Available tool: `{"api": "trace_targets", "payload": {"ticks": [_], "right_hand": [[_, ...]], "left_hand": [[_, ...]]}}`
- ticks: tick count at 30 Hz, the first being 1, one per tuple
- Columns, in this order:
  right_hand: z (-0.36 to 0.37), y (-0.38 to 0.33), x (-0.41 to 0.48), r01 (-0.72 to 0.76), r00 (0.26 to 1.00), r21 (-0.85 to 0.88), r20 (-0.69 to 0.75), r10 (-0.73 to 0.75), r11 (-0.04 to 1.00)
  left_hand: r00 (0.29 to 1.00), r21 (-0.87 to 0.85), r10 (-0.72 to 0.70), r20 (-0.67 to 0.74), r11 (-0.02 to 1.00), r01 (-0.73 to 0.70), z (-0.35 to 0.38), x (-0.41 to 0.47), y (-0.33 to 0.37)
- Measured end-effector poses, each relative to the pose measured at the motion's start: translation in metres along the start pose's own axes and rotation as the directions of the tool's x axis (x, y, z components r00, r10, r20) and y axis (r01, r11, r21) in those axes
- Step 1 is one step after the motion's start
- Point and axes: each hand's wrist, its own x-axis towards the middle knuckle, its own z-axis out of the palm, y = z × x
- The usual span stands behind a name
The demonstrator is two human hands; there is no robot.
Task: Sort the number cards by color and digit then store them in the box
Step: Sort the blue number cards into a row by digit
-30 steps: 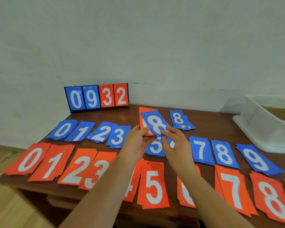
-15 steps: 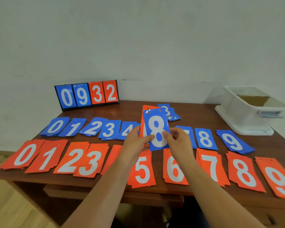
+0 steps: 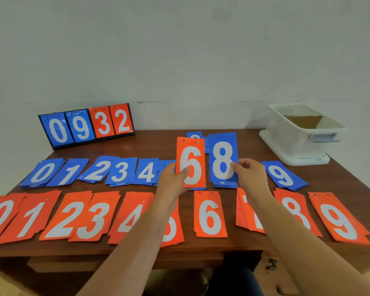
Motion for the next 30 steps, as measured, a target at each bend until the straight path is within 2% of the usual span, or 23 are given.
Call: {"api": "trace_targets", "payload": {"ticks": [6, 11, 14, 18, 20, 22, 23, 25, 27, 30], "right_hand": [[-0.045, 0.033, 0.064, -0.047, 0.984, -0.259, -0.176, 0.001, 0.965], [-0.049, 0.056, 0.095, -0.094, 0.985, -0.448, -0.174, 0.017, 0.889], [-0.044, 0.067, 0.105, -0.121, 0.983, -0.601, -0.186, 0.010, 0.790], [-0.037, 0.082, 0.107, -0.083, 0.982, -0.779, -0.171, -0.085, 0.622], [-0.036, 0.088, 0.105, -0.065, 0.984, -0.845, -0.141, -0.105, 0.531], [-0.036, 0.090, 0.103, -0.068, 0.983, -0.874, -0.141, -0.117, 0.482], [-0.036, 0.090, 0.101, -0.059, 0.980, -0.862, -0.147, -0.137, 0.503], [-0.032, 0.079, 0.096, -0.012, 0.979, -0.745, -0.145, -0.144, 0.667], [-0.026, 0.058, 0.081, 0.045, 0.994, -0.534, -0.064, -0.094, 0.844], [-0.018, 0.024, 0.046, 0.070, 0.993, -0.201, 0.104, -0.050, 0.977]], "left_hand": [[0.997, -0.011, -0.067, 0.033, 0.998, 0.068, 0.026, 0.012, -0.005], [0.995, 0.002, -0.097, 0.011, 0.995, 0.097, 0.041, 0.021, -0.010], [0.994, 0.000, -0.106, 0.021, 0.994, 0.106, 0.044, 0.025, -0.013], [0.993, 0.022, -0.122, 0.008, 0.992, 0.121, 0.046, 0.027, -0.016], [0.991, 0.037, -0.136, 0.013, 0.990, 0.135, 0.048, 0.026, -0.018], [0.989, 0.057, -0.143, 0.023, 0.988, 0.142, 0.049, 0.023, -0.019], [0.989, 0.062, -0.145, 0.030, 0.988, 0.143, 0.050, 0.021, -0.019], [0.989, 0.064, -0.140, 0.040, 0.988, 0.137, 0.051, 0.019, -0.019], [0.990, 0.064, -0.134, 0.042, 0.989, 0.131, 0.054, 0.015, -0.019], [0.989, 0.070, -0.138, 0.053, 0.988, 0.135, 0.063, 0.009, -0.017]]}}
